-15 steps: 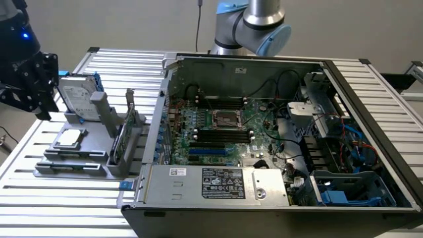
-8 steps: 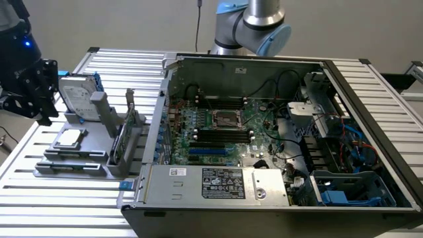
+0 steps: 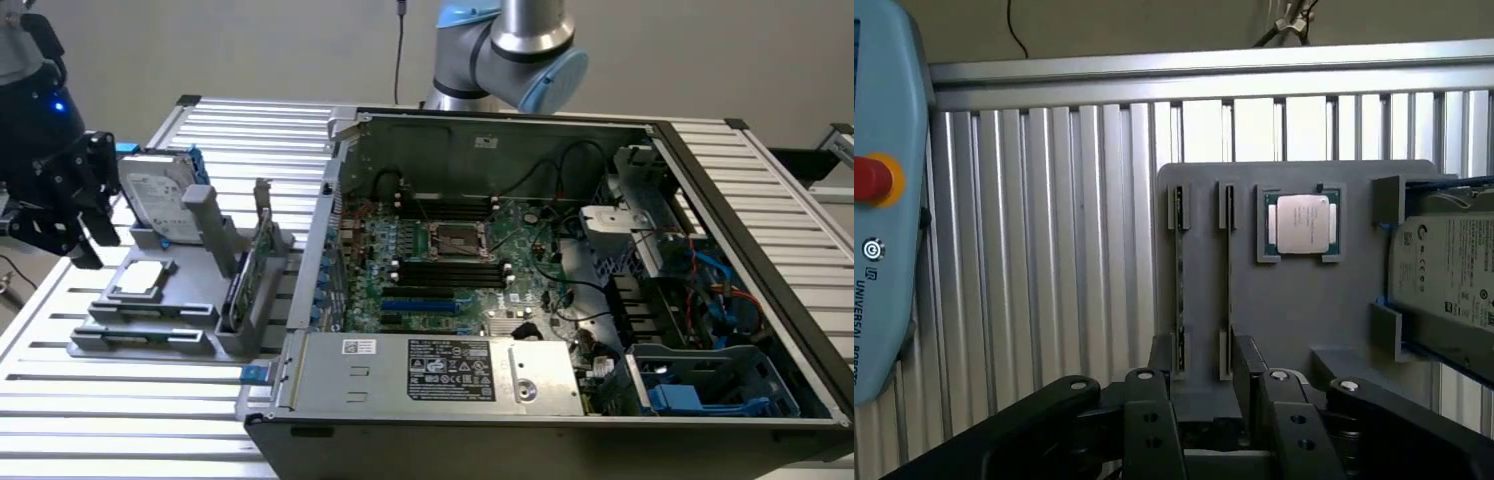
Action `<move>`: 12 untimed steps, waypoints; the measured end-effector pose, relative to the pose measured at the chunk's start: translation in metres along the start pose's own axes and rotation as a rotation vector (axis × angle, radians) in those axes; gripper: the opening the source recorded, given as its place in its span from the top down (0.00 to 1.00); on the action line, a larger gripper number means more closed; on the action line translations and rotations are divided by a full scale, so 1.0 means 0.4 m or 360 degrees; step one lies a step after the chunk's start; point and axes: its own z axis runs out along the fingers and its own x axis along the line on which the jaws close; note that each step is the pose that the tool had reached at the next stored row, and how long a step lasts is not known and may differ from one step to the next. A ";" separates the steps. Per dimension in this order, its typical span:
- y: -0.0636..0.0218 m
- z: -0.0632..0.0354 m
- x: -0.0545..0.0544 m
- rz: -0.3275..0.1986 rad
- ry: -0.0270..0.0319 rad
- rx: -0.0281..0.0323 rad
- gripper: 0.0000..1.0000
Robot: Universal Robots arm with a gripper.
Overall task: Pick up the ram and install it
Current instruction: 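Pick up the ram and move it above insertion slot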
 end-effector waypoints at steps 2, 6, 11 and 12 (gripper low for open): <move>0.001 0.008 0.004 -0.0009 0.00004 -0.00023 0.62; 0.004 0.024 0.011 -0.0023 0.00010 -0.00068 0.62; 0.014 0.047 0.022 -0.0032 0.00015 -0.00081 0.62; 0.016 0.051 0.024 -0.0032 0.00015 -0.00081 0.62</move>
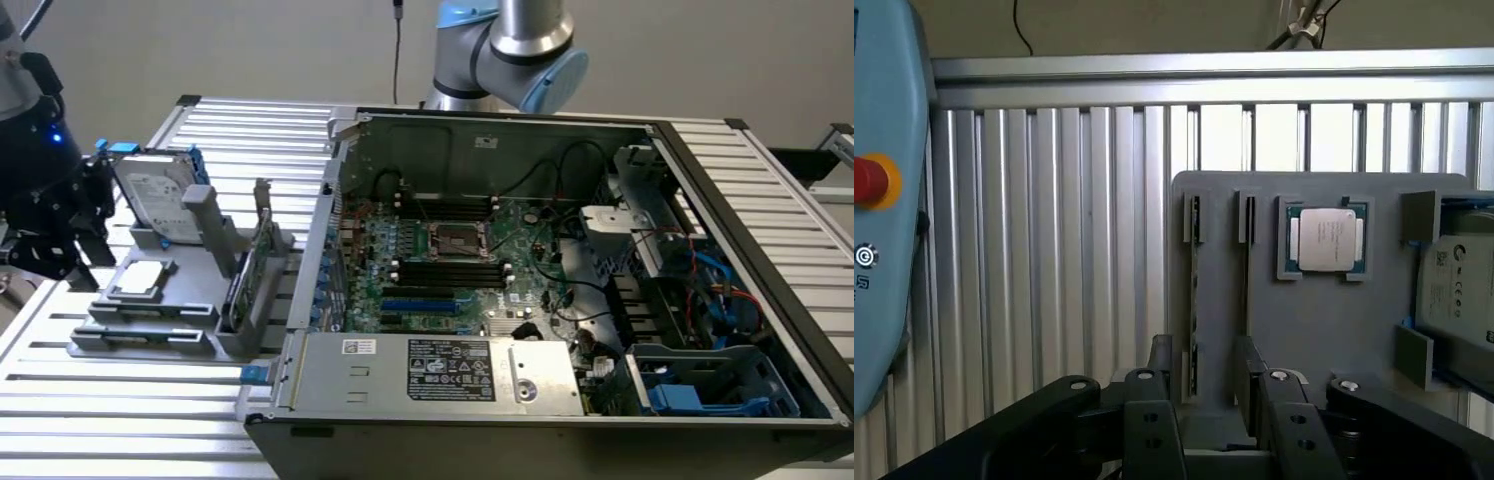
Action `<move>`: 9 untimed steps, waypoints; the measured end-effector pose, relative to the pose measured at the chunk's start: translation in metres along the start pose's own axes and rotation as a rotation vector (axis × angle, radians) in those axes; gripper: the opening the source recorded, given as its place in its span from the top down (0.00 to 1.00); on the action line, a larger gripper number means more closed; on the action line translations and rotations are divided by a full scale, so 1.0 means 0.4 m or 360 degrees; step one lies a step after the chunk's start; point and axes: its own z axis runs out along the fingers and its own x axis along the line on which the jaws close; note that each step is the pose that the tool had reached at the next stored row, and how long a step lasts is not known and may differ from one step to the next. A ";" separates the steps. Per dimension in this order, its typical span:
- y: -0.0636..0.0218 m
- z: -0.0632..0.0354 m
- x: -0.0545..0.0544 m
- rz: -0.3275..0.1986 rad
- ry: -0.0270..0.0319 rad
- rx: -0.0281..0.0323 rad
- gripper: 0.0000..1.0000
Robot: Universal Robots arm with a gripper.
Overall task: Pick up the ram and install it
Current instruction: 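Pick up the ram and move it above insertion slot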
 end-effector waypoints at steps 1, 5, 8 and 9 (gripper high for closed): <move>0.002 0.005 0.003 -0.0001 0.00002 0.00001 0.62; 0.011 0.024 0.018 0.0000 0.00001 0.00000 0.62; 0.013 0.039 0.026 0.0000 0.00000 0.00002 0.62; 0.013 0.043 0.027 -0.0001 0.00001 0.00001 0.62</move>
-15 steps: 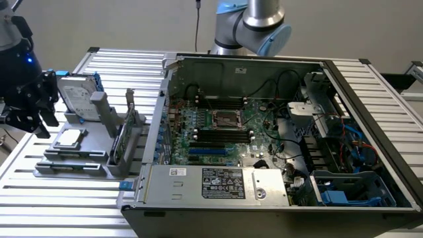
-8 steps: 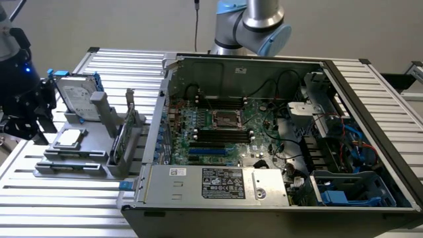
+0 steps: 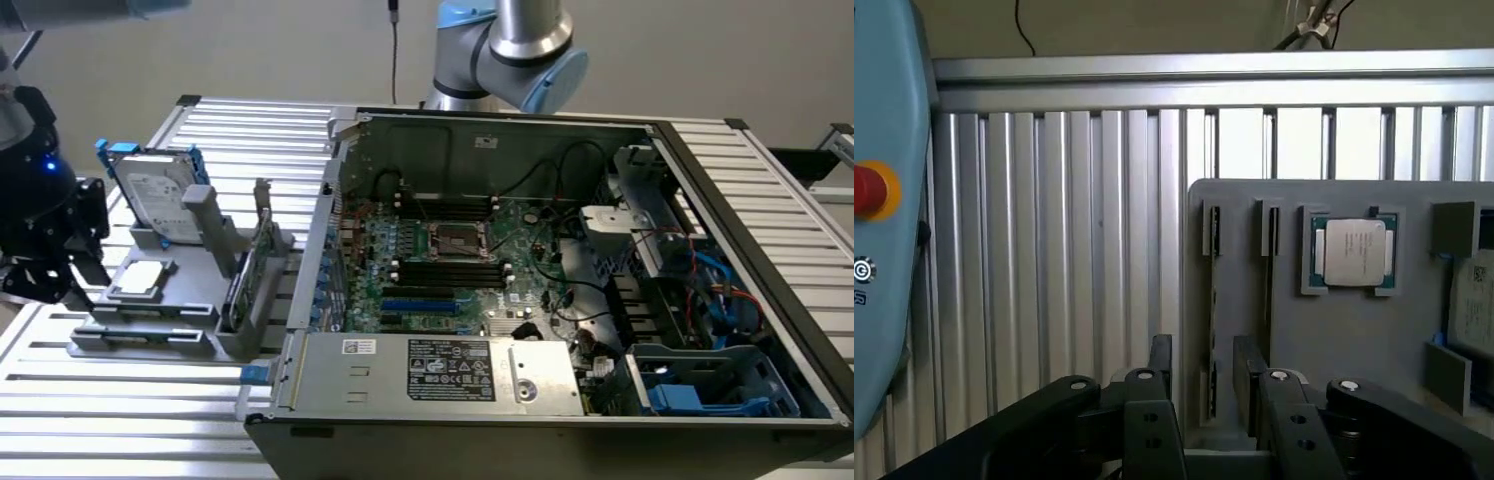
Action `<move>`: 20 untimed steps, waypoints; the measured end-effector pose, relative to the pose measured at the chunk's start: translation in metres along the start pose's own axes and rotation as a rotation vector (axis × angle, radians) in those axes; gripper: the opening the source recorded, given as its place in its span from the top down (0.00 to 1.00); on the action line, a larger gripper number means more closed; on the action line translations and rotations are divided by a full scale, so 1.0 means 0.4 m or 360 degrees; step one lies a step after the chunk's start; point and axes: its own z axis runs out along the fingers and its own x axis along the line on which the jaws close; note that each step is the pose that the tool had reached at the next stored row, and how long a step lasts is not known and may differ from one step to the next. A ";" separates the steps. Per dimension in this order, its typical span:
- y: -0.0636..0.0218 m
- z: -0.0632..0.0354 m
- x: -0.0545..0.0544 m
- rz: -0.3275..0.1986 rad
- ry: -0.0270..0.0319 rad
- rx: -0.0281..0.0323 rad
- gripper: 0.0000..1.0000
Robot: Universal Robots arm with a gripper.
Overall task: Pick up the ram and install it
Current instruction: 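Pick up the ram and move it above insertion slot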
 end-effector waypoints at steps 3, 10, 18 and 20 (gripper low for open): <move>0.000 0.014 0.002 -0.0002 0.00001 0.00001 0.62; -0.002 0.045 0.002 -0.0022 0.00012 0.00009 0.62; -0.005 0.082 0.000 -0.0032 0.00015 0.00019 0.62; -0.007 0.091 -0.001 -0.0032 0.00016 0.00019 0.62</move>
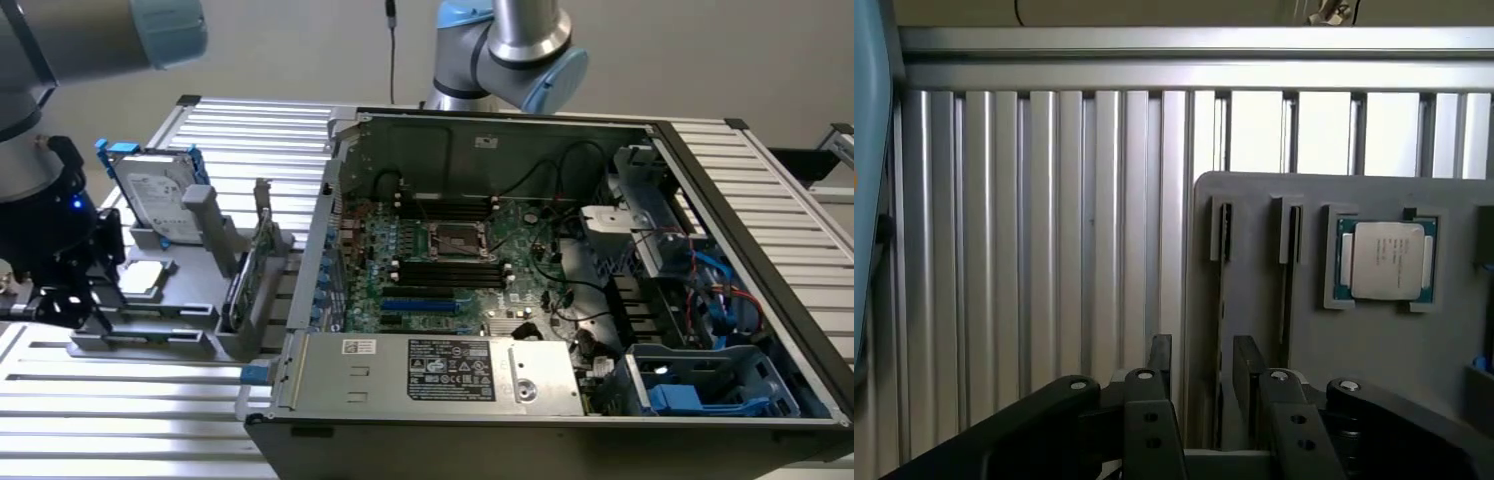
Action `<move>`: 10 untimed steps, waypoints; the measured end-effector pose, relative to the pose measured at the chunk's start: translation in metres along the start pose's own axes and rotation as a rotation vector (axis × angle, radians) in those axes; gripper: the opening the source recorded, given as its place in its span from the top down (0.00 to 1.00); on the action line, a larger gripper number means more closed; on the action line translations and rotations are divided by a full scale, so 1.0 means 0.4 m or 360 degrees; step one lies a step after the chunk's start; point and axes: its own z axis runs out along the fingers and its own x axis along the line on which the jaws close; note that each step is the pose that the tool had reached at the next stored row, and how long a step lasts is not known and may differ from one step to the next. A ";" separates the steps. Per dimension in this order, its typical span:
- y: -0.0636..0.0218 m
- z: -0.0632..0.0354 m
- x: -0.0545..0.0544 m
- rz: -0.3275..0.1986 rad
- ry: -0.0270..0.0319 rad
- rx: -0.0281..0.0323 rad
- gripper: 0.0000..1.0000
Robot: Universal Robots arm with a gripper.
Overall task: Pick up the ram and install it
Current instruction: 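Pick up the ram and move it above insertion slot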
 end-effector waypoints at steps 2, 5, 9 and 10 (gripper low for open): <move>-0.003 0.009 0.000 0.0000 0.00000 0.00000 0.62; -0.008 0.022 -0.001 0.0000 0.00001 0.00002 0.62; -0.013 0.040 -0.002 0.0000 0.00000 0.00014 0.62; -0.013 0.045 -0.002 0.0000 -0.00001 0.00020 0.62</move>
